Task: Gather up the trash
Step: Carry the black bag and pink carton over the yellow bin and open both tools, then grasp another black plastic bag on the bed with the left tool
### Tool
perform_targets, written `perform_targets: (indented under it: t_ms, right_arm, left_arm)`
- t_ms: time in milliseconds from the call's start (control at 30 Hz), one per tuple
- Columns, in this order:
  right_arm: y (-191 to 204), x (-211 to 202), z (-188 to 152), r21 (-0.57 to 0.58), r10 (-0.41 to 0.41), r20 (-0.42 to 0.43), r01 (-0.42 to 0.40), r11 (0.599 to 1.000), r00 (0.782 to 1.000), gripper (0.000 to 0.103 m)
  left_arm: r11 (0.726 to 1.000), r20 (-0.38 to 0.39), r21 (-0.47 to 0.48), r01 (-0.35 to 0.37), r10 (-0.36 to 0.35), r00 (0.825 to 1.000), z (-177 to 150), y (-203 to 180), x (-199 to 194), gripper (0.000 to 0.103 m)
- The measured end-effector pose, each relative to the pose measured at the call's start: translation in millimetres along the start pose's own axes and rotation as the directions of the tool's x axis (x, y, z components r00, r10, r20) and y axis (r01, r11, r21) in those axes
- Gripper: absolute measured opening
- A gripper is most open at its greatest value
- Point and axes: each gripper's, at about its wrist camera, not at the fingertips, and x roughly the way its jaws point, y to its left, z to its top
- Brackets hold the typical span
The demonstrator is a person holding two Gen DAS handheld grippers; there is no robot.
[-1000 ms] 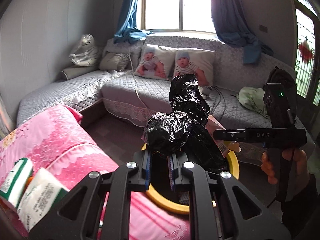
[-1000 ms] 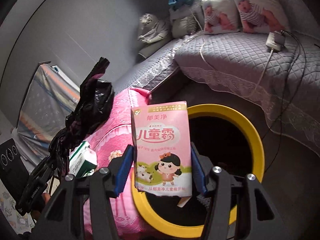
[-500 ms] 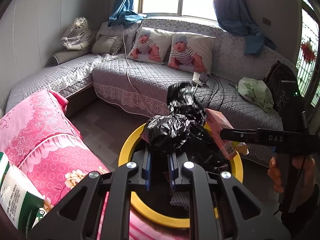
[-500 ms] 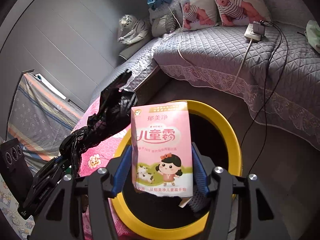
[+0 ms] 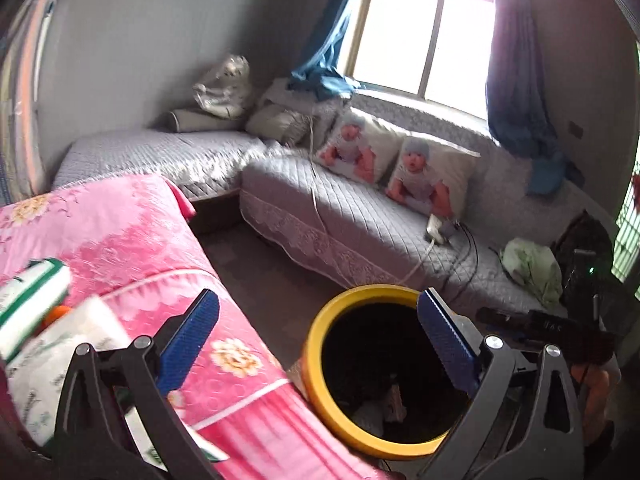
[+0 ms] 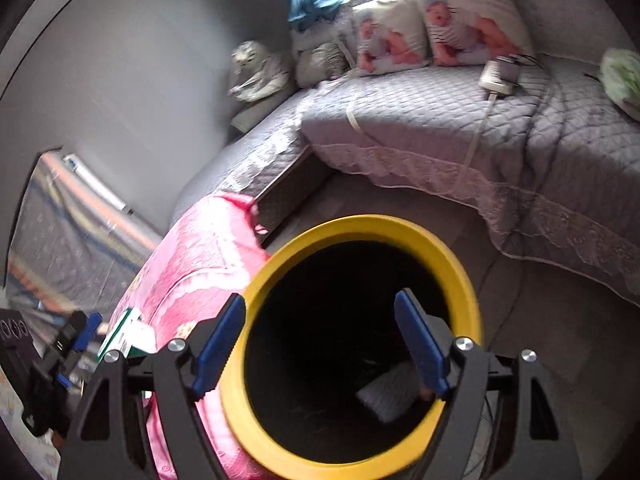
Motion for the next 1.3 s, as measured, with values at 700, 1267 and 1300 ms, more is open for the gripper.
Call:
perform_targets:
  t_ms: [700, 1267, 1300]
  right_arm:
    - [166.1, 62.0, -55.8, -0.279, 0.201, -0.237, -0.264, 0.923, 0.951, 0.078]
    - [200.5, 57.7, -72.2, -0.342, 0.216, -0.269, -0.303, 0.89, 0.939, 0.078]
    - [199.1, 58.1, -71.6, -0.338, 0.217, -0.269, -0.303, 0.891, 0.939, 0.078]
  left_arm:
    - [0.928, 0.051, 0.035, -0.37, 0.368, 0.928, -101.7, 154.2, -232.9, 0.095]
    - [0.96, -0.208, -0.057, -0.276, 0.259, 0.943, -147.0, 177.6, -167.2, 0.072]
    - [0.959, -0.218, -0.06, -0.277, 0.259, 0.941, -147.0, 179.1, -165.4, 0.069]
